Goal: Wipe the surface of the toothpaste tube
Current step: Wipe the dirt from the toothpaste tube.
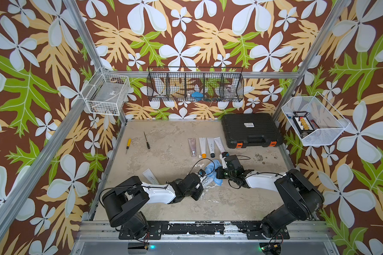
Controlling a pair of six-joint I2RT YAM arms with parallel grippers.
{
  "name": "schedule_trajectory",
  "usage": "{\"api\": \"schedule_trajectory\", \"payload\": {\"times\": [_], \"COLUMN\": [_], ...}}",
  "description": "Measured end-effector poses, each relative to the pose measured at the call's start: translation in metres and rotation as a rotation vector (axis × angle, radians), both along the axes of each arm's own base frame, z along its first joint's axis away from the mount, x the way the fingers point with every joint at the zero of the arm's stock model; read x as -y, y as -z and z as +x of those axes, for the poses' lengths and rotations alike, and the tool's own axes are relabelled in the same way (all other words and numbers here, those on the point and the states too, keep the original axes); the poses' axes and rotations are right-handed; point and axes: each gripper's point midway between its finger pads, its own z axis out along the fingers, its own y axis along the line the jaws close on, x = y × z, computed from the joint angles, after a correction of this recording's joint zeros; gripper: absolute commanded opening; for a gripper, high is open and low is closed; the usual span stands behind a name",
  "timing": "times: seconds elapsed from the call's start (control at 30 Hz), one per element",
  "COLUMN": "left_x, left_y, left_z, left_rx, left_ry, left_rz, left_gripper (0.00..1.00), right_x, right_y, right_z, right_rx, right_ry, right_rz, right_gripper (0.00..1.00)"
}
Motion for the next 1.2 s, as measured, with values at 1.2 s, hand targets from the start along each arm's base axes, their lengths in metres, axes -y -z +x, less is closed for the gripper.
{"api": "schedule_trajectory", "payload": {"times": [1.2], "left_x": [0.002], "left_y": [-0.001], "left_z": [0.002], "left_rx": [0.007], "left_ry": [0.001], "left_rz": [-0.004], "left_gripper": [0.16], "right_x": [-0.012], "right_y": [-0.006], "right_z": [-0.004], "right_rx": [-0.036], "right_ry": [0.017], "right_rz": [0.083], "right_gripper": [0.00]}}
